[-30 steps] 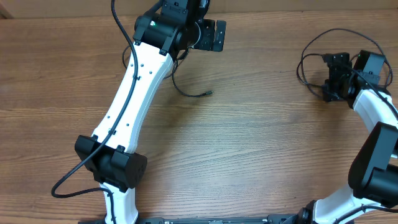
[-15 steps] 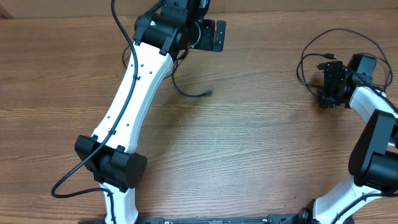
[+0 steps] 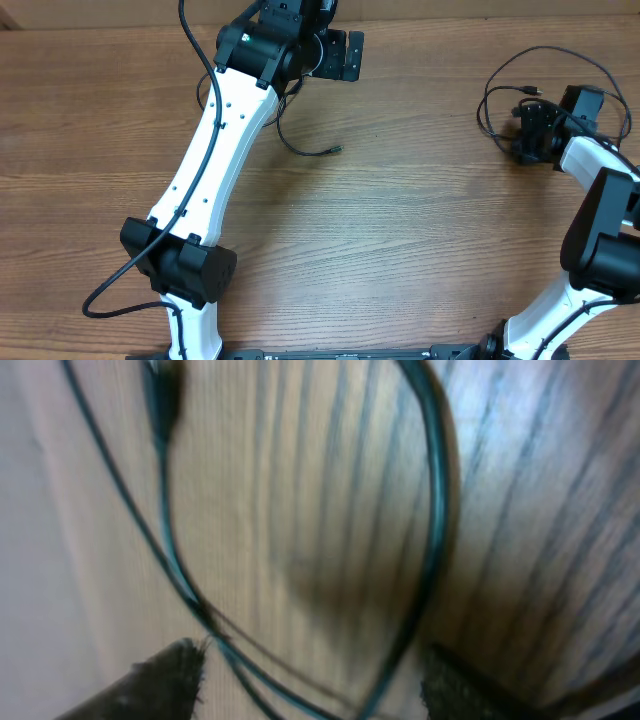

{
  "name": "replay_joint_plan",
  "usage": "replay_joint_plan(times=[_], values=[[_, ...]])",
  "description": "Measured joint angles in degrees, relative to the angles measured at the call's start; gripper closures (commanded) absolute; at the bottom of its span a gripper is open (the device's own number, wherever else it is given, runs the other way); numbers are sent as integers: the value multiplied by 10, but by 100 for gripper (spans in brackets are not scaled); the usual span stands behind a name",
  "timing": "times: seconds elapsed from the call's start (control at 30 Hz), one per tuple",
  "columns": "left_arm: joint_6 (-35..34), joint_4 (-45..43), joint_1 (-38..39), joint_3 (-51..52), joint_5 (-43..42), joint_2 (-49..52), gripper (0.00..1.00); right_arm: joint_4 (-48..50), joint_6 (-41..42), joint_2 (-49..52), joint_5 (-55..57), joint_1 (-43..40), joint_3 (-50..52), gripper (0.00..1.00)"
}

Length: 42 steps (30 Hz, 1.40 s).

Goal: Untangle cables

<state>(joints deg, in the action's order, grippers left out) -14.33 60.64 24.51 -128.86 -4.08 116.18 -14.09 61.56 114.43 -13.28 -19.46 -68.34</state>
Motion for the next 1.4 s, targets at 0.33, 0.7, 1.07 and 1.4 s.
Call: replay_joint_plan(times=[0.33, 0.7, 1.07, 1.4], values=[[0, -4, 0, 0, 0, 0, 0, -20, -1, 14, -12, 0, 0, 96], [0, -4, 0, 0, 0, 0, 0, -6, -8, 20, -42, -2, -4, 96], [0, -5, 0, 0, 0, 0, 0, -153, -129, 32, -168, -19, -449, 96], [0, -15, 0, 0, 0, 0, 0, -212, -172, 21, -176, -19, -875, 96]])
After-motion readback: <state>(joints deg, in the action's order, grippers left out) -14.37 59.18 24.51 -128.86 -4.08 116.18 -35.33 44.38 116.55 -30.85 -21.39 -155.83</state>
